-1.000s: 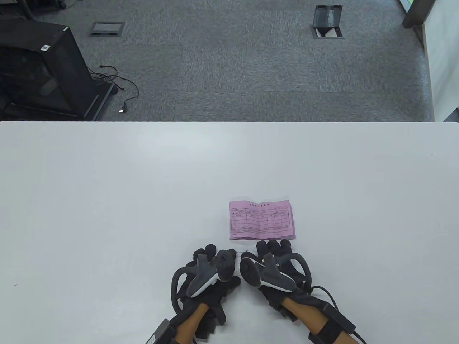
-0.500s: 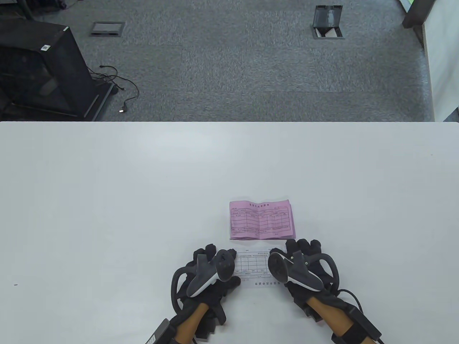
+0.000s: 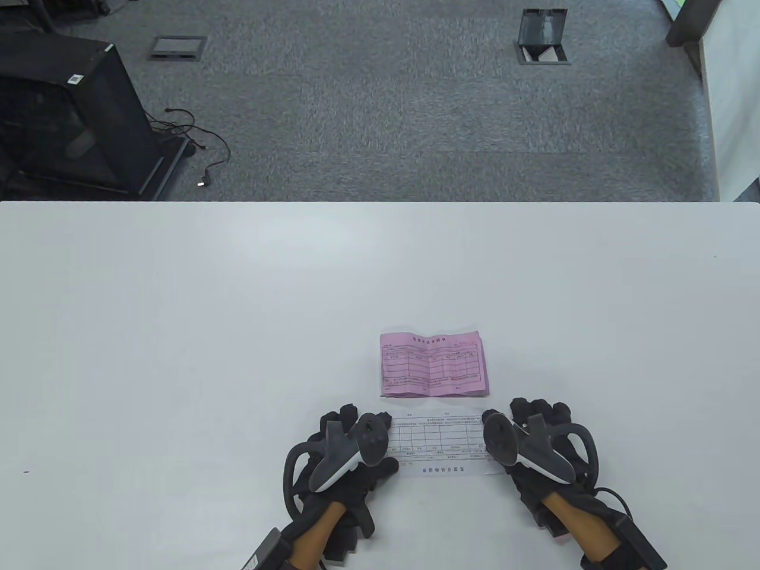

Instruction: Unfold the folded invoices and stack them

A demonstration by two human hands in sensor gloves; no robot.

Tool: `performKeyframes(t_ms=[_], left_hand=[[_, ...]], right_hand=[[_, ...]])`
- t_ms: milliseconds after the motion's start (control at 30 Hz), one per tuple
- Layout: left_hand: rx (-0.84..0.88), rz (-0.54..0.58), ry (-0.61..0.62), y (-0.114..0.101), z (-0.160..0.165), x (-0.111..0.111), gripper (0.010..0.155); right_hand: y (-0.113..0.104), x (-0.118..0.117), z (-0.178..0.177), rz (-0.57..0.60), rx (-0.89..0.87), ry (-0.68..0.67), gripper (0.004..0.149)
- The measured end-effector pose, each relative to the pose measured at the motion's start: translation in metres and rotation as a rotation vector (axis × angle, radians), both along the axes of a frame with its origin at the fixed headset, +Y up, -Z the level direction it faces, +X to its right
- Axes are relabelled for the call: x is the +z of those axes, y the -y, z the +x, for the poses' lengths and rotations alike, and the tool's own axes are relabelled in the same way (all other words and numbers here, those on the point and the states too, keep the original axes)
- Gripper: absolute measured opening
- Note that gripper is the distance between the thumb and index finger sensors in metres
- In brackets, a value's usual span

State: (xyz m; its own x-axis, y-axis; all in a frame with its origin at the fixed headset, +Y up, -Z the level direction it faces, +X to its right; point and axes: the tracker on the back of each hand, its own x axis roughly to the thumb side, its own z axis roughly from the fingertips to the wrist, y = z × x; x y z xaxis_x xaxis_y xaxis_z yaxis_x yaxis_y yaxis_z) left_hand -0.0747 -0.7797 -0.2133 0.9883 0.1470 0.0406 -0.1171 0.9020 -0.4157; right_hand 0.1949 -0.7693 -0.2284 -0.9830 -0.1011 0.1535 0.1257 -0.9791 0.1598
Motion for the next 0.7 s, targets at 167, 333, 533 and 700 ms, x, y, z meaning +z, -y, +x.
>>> performKeyframes(t_ms=[167,333,533,700], left_hand=[[0.001,-0.001,-0.001,0.000,0.000,0.000,0.077],[0.001,-0.002,-0.001,0.000,-0.001,0.000,0.077],[0.001,-0.003,0.003,0.000,-0.001,0.000,0.077],[0.001,-0.003,0.005,0.000,-0.001,0.000,0.077]], right_hand=[[0.002,-0.001,0.004,-0.018,-0.044,0.017,0.055],[0.003,-0.002,0.009,-0.033,-0.082,0.031,0.055],[0.005,-0.002,0.014,-0.060,-0.172,0.068,0.056],[0.004,-0.002,0.015,-0.070,-0.225,0.082,0.061]])
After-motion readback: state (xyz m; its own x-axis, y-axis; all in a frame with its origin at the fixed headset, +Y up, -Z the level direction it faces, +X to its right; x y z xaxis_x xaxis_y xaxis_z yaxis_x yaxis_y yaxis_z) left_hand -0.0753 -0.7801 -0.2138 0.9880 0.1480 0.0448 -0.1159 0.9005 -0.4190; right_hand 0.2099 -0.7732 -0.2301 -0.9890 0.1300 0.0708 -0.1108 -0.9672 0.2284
